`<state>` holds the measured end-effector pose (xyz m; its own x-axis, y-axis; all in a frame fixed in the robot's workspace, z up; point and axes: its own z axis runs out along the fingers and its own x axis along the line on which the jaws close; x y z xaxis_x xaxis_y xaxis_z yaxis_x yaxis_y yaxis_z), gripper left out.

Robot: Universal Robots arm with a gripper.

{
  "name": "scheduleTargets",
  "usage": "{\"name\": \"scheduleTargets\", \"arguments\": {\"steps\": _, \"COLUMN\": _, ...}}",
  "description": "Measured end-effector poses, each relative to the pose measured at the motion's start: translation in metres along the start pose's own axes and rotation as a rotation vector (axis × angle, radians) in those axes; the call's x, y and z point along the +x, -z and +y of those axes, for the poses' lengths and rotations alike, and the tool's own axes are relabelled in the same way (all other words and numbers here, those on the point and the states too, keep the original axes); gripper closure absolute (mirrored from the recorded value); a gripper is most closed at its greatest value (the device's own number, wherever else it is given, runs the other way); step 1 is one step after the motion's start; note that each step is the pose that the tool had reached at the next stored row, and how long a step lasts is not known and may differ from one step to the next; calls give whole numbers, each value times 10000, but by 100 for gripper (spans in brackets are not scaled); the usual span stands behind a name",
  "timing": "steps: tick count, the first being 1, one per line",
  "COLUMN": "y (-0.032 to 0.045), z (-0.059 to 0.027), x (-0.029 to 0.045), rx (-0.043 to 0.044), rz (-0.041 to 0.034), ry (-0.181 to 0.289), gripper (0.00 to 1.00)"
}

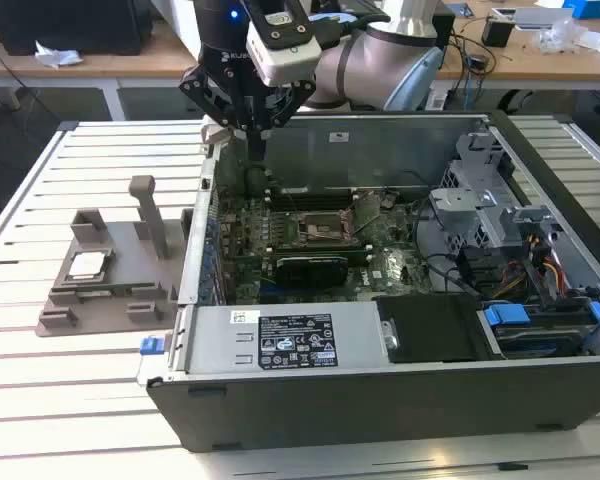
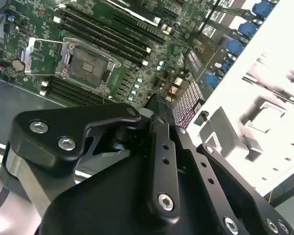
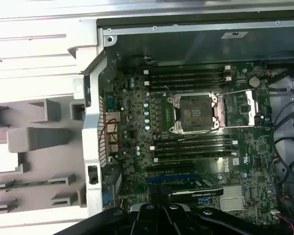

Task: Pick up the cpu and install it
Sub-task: 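Reach for the cpu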

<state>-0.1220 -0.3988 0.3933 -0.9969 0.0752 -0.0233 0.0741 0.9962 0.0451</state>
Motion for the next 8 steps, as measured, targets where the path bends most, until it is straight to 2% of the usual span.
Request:
{"name": "scheduleTargets", "arguments": {"steps": 1, "y": 2, "z": -3, "x": 28, "rx": 1, "rz": 1, "ry": -1, "gripper": 89}}
{"name": "scheduleTargets", "arguments": {"steps": 3, "y": 4, "z": -12, "x": 156, "rx": 0, "rz": 0, "ry": 1, "gripper": 89}}
{"name": "scheduleTargets", "arguments": {"steps": 8, "y": 10, "z": -26, "x": 353, "rx": 1, "rz": 1, "ry": 0, "gripper": 89}}
